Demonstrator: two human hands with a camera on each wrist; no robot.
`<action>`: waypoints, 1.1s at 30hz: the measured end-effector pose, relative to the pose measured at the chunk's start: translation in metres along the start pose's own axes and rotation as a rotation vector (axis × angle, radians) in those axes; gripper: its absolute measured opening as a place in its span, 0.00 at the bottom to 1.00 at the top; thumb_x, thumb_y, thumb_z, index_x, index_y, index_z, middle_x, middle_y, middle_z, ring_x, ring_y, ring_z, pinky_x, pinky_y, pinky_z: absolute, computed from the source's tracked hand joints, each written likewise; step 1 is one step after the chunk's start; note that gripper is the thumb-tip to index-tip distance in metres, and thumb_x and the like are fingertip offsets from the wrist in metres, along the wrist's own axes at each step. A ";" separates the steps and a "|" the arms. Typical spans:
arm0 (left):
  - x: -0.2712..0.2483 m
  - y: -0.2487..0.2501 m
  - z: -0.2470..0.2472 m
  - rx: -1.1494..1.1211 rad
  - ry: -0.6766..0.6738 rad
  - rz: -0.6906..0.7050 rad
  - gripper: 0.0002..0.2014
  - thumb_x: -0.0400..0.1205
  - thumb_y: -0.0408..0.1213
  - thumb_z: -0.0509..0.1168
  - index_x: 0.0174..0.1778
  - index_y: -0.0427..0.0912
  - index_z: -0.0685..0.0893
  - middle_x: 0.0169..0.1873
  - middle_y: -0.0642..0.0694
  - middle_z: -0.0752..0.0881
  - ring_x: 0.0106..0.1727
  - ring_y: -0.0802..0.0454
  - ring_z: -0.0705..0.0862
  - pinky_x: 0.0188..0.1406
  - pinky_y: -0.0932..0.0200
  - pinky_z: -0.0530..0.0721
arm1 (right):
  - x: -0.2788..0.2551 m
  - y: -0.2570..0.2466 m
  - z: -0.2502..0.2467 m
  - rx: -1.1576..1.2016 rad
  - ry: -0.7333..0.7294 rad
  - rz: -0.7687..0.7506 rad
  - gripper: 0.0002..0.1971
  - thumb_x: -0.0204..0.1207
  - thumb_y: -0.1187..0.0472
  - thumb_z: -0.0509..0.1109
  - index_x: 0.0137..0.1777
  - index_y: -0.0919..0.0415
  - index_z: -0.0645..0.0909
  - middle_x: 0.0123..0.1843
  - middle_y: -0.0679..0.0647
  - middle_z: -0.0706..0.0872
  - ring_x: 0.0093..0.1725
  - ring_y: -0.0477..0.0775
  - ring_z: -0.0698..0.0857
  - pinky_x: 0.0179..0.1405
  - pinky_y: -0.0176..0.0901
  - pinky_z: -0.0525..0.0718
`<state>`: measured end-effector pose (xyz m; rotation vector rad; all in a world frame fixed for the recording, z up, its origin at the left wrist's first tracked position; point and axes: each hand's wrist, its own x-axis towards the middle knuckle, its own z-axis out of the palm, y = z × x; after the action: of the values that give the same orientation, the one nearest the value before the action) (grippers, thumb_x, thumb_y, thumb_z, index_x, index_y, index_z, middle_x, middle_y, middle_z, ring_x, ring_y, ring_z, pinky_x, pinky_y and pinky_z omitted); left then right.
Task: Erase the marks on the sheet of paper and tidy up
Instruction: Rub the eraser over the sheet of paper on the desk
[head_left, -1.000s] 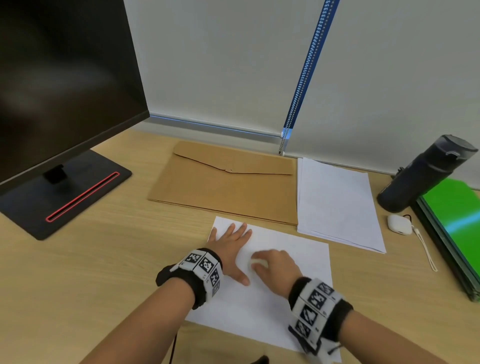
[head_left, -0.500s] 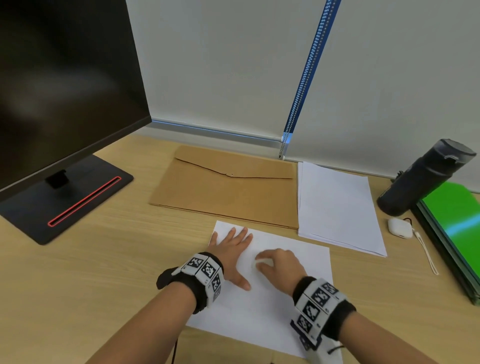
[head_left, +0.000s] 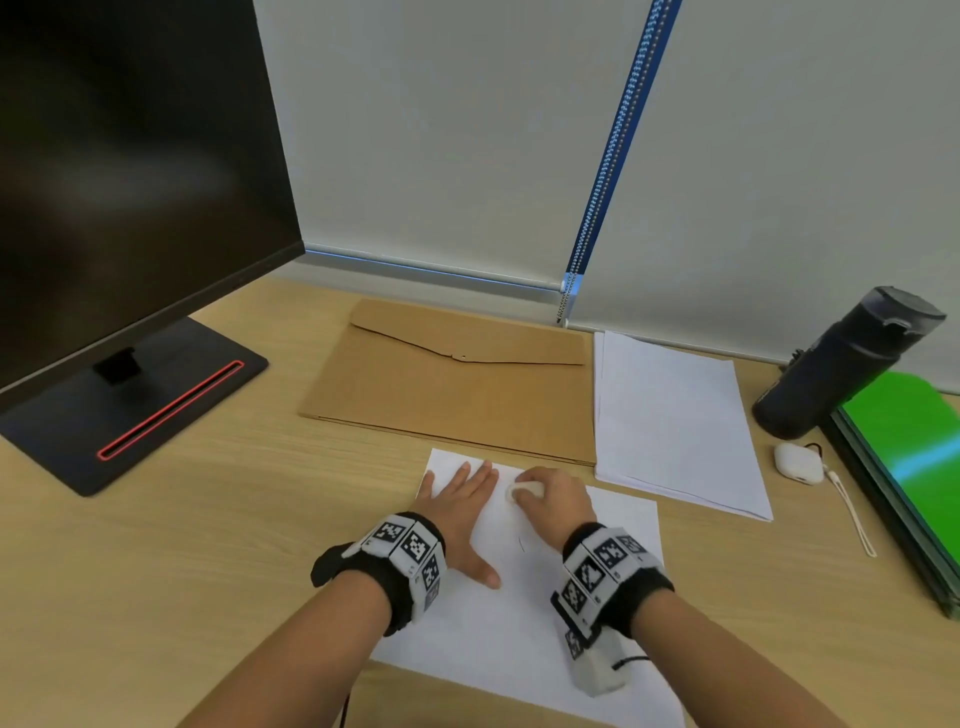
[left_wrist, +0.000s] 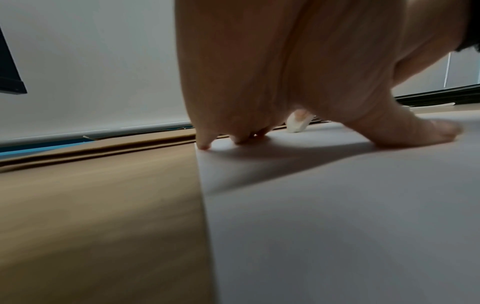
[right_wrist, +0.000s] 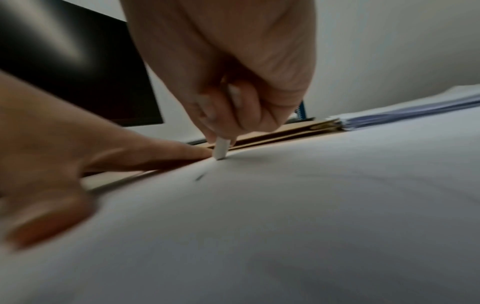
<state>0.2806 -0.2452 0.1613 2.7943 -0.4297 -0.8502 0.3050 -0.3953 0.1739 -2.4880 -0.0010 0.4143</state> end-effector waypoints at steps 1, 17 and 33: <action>0.000 0.000 0.001 -0.003 0.005 -0.011 0.64 0.68 0.64 0.72 0.82 0.43 0.31 0.82 0.50 0.31 0.82 0.52 0.32 0.78 0.39 0.33 | 0.002 -0.002 0.002 0.006 0.027 0.007 0.14 0.77 0.57 0.65 0.60 0.55 0.83 0.63 0.55 0.86 0.63 0.57 0.81 0.62 0.43 0.78; 0.002 -0.002 0.003 -0.007 0.005 -0.036 0.66 0.67 0.66 0.71 0.81 0.41 0.29 0.80 0.49 0.28 0.81 0.54 0.30 0.78 0.42 0.31 | -0.023 -0.001 0.016 -0.118 -0.098 -0.119 0.16 0.79 0.56 0.62 0.65 0.55 0.80 0.64 0.53 0.85 0.64 0.55 0.81 0.64 0.43 0.77; 0.002 -0.002 0.003 -0.006 0.006 -0.018 0.65 0.68 0.65 0.71 0.81 0.40 0.29 0.80 0.48 0.28 0.81 0.53 0.29 0.77 0.42 0.30 | -0.024 -0.006 0.014 -0.140 -0.183 -0.177 0.15 0.79 0.56 0.62 0.62 0.54 0.83 0.63 0.52 0.86 0.63 0.52 0.82 0.63 0.41 0.77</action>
<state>0.2807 -0.2442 0.1578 2.7987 -0.4001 -0.8451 0.2789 -0.3846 0.1735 -2.5507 -0.3318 0.5815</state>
